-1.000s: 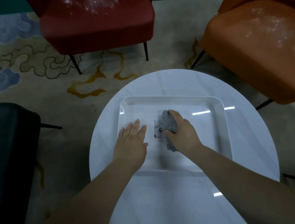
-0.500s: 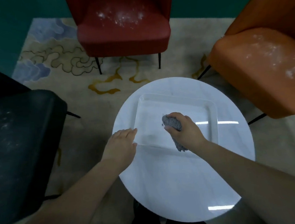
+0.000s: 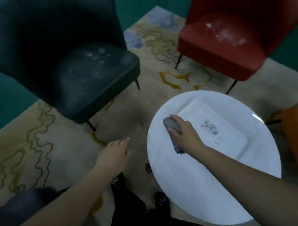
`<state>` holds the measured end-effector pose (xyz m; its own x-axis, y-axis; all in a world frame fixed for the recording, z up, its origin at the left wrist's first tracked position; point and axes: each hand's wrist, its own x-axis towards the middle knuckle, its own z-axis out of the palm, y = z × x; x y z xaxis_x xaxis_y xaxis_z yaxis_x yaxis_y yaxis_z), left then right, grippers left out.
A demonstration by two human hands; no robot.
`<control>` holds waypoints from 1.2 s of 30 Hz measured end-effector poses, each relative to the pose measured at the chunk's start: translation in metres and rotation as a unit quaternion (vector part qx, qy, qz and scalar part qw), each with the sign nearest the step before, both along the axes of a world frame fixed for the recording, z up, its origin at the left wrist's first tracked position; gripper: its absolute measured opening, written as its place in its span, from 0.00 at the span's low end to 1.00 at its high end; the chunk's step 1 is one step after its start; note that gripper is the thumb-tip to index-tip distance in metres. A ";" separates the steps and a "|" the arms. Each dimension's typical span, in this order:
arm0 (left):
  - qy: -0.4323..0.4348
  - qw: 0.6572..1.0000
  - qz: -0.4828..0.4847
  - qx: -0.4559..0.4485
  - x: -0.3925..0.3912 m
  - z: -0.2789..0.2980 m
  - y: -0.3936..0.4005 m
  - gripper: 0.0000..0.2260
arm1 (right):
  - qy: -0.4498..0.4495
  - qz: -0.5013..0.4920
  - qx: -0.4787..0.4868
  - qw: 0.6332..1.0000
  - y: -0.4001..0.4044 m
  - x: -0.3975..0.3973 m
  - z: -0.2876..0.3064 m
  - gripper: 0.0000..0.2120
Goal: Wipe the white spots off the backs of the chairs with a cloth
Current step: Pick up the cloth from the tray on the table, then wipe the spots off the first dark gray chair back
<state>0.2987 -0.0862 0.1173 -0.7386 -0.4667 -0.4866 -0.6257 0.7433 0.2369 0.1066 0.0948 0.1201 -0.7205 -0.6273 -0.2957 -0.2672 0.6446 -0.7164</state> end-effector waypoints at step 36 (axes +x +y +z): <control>0.017 0.742 0.666 -0.083 0.583 0.022 0.153 0.25 | -0.014 0.675 -0.029 0.737 -0.194 0.559 0.029 0.18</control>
